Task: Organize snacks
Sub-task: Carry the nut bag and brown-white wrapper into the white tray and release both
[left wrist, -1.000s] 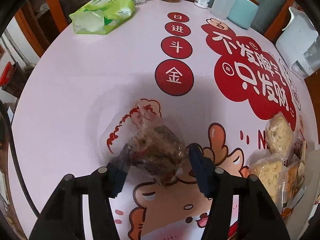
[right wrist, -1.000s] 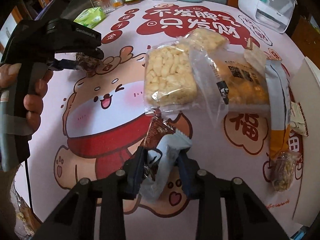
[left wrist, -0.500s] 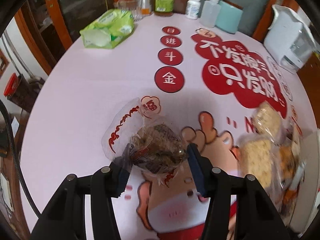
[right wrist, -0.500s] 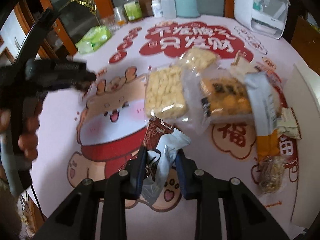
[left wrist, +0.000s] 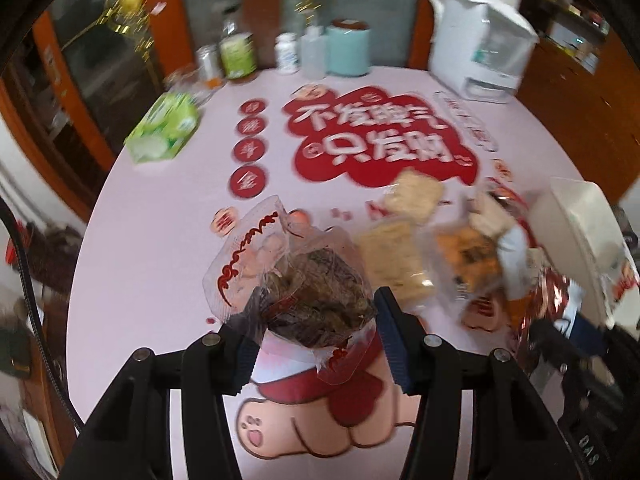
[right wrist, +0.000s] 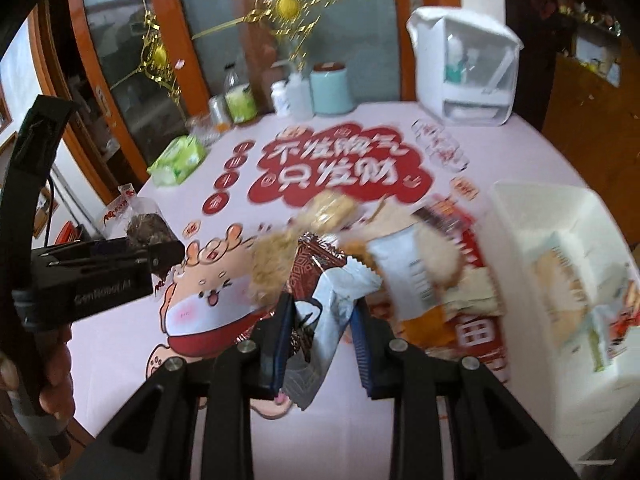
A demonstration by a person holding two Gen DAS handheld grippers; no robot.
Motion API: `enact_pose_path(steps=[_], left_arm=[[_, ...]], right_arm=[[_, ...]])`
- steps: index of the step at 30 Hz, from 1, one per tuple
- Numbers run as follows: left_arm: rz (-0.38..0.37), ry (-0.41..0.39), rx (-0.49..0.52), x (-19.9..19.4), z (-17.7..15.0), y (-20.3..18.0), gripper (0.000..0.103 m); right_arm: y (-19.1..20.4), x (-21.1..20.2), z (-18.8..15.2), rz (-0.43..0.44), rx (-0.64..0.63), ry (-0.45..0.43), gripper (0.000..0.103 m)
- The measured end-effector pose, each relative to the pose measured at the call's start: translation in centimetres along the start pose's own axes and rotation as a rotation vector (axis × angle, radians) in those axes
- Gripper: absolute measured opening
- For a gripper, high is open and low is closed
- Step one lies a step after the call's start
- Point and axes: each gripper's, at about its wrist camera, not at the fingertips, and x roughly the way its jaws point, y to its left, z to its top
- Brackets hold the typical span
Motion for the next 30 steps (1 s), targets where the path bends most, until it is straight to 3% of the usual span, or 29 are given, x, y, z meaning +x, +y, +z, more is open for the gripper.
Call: enact_pose_path(steps=[13,30], left_arm=[[-0.057,-0.133,0.145,-6.8,2.5,-11.9,0.052],[-0.121,-0.189,0.242,-8.9,4.6,-28.6,0.053]], right_arm=[[-9.1,-7.0,1.2,-0.088,0.043,-0.125,0.029],[-22.6,-10.5,1.4,-0.139,0.096,-0.169,0.029]])
